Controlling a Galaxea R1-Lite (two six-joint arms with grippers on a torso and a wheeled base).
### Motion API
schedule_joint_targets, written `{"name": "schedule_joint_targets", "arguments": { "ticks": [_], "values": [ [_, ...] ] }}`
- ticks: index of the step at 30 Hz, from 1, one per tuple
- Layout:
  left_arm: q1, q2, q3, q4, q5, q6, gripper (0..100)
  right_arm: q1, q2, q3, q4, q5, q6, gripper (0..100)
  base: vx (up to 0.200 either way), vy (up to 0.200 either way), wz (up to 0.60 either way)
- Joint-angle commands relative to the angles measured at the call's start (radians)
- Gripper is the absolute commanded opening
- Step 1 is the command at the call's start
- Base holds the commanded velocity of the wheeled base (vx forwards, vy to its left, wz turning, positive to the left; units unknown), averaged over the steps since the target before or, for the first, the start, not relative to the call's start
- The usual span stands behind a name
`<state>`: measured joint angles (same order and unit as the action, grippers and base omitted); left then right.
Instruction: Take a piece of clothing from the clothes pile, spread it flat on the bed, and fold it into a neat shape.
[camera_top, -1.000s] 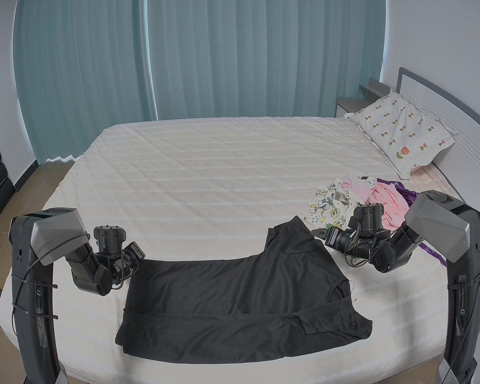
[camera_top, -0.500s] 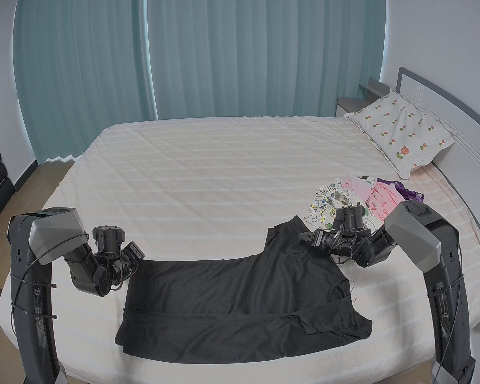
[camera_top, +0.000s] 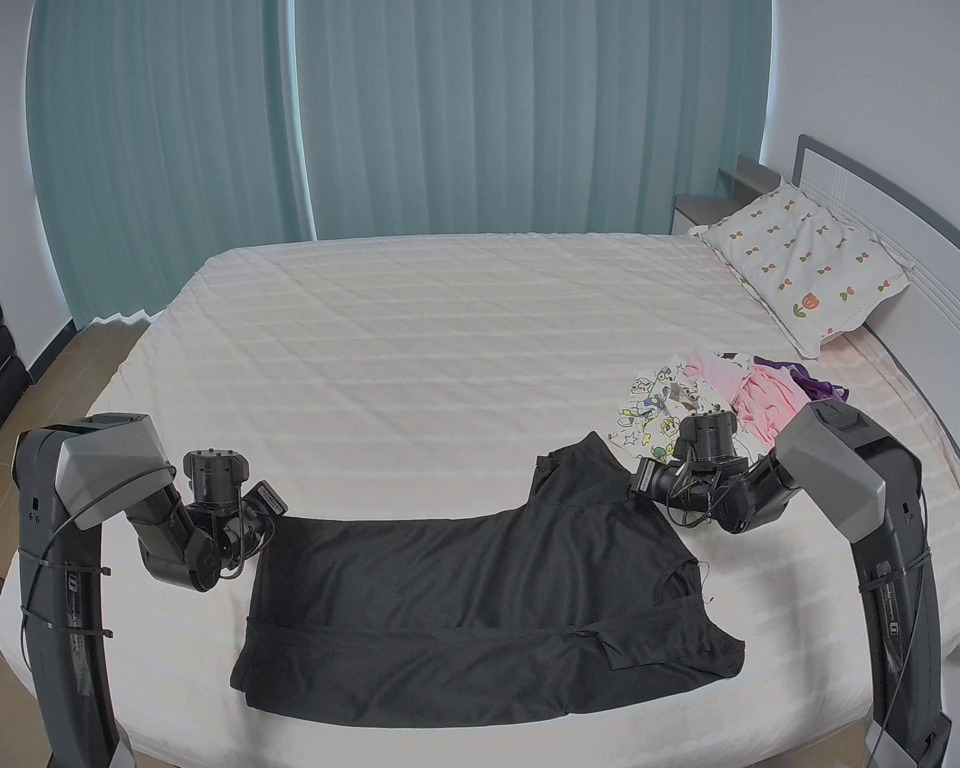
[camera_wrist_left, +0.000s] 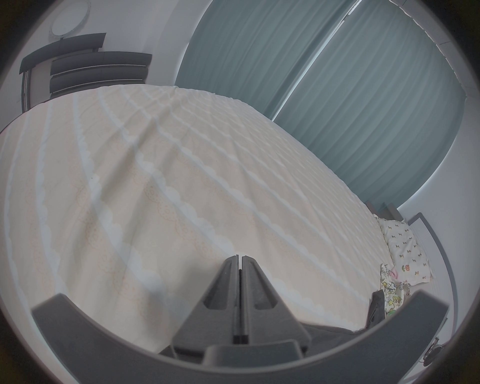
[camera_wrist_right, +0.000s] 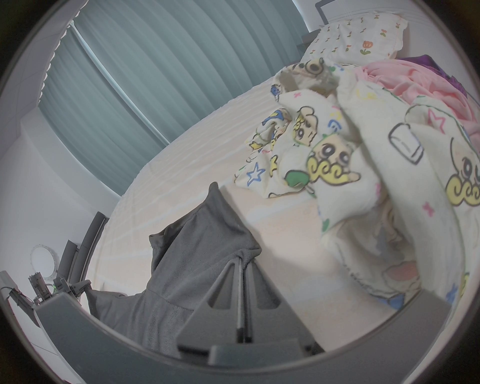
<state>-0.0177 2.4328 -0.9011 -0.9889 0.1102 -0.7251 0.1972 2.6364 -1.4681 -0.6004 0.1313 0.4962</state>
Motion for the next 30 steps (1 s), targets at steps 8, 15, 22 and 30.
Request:
{"name": "schedule_joint_targets", "arguments": {
  "ticks": [8,15,22,30],
  "values": [
    [0.019,-0.031,0.002,-0.002,0.006,-0.013,0,-0.050,-0.087,0.077,-0.068,0.008,0.056,0,0.000,0.000,0.00],
    [0.044,-0.047,0.013,-0.037,0.008,-0.013,0,-0.056,-0.098,0.143,-0.179,0.025,0.064,0,0.000,0.000,0.00],
    [0.064,-0.054,0.028,-0.053,0.008,-0.011,0,-0.042,-0.093,0.173,-0.243,0.030,0.056,0,0.000,0.000,0.00],
    [0.064,-0.054,0.057,-0.056,0.005,-0.005,0,-0.042,-0.108,0.196,-0.282,0.031,0.051,0,0.000,0.000,0.00]
  ]
}}
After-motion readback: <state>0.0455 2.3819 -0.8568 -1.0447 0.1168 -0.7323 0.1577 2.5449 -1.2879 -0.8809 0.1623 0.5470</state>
